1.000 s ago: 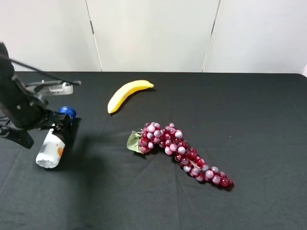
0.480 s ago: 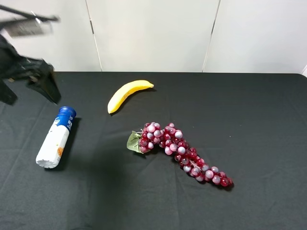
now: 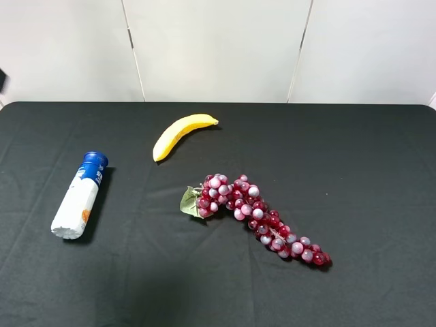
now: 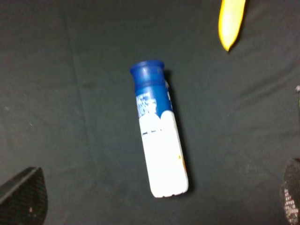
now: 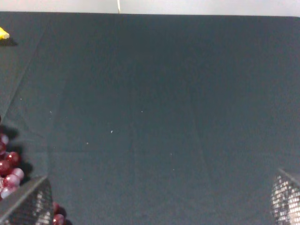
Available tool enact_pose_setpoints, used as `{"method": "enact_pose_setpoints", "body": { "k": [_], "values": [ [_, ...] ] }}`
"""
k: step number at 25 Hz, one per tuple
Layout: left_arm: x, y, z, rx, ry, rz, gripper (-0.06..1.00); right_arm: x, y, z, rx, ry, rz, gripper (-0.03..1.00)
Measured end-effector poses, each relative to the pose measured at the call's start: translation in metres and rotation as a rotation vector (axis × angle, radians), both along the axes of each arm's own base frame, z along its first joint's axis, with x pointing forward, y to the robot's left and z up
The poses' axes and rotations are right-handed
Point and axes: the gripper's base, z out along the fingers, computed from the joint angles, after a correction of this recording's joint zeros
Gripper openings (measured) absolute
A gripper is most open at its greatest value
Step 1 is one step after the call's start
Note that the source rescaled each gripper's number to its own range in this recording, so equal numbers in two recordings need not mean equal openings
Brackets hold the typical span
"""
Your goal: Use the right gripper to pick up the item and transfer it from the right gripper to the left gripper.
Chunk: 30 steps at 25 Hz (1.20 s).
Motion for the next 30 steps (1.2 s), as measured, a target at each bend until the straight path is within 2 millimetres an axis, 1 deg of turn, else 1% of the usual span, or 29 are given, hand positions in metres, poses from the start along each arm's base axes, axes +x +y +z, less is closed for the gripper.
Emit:
{"method": "enact_pose_setpoints", "body": {
  "k": [5, 7, 9, 11, 15, 17, 20, 22, 24, 26, 30],
  "values": [
    [-0.044, 0.008, 0.022, -0.024, -0.138, 0.000, 1.00, 0.000, 0.000, 0.000, 0.000, 0.000, 0.000, 1.00],
    [-0.062, 0.011, 0.025, -0.028, -0.163, -0.001, 1.00, 0.000, 0.000, 0.000, 0.000, 0.000, 0.000, 1.00],
    [-0.081, 0.014, 0.022, -0.031, -0.181, -0.002, 1.00, 0.000, 0.000, 0.000, 0.000, 0.000, 0.000, 1.00],
    [-0.098, 0.017, 0.010, -0.031, -0.182, -0.003, 1.00, 0.000, 0.000, 0.000, 0.000, 0.000, 0.000, 1.00],
    [-0.125, 0.022, -0.026, -0.030, -0.179, -0.003, 1.00, 0.000, 0.000, 0.000, 0.000, 0.000, 0.000, 1.00],
    [-0.135, 0.023, -0.047, -0.029, -0.176, -0.004, 1.00, 0.000, 0.000, 0.000, 0.000, 0.000, 0.000, 1.00],
    [-0.151, 0.022, -0.070, -0.059, -0.208, -0.039, 1.00, 0.000, 0.000, 0.000, 0.000, 0.000, 0.000, 1.00],
    [-0.159, 0.022, -0.083, -0.077, -0.235, -0.055, 1.00, 0.000, 0.000, 0.000, 0.000, 0.000, 0.000, 1.00],
    [-0.165, 0.023, -0.092, -0.081, -0.268, -0.058, 1.00, 0.000, 0.000, 0.000, 0.000, 0.000, 0.000, 1.00],
    [-0.169, 0.023, -0.098, -0.087, -0.310, -0.060, 1.00, 0.000, 0.000, 0.000, 0.000, 0.000, 0.000, 1.00],
    [-0.170, 0.023, -0.105, -0.089, -0.315, -0.060, 1.00, 0.000, 0.000, 0.000, 0.000, 0.000, 0.000, 1.00]
  ]
}}
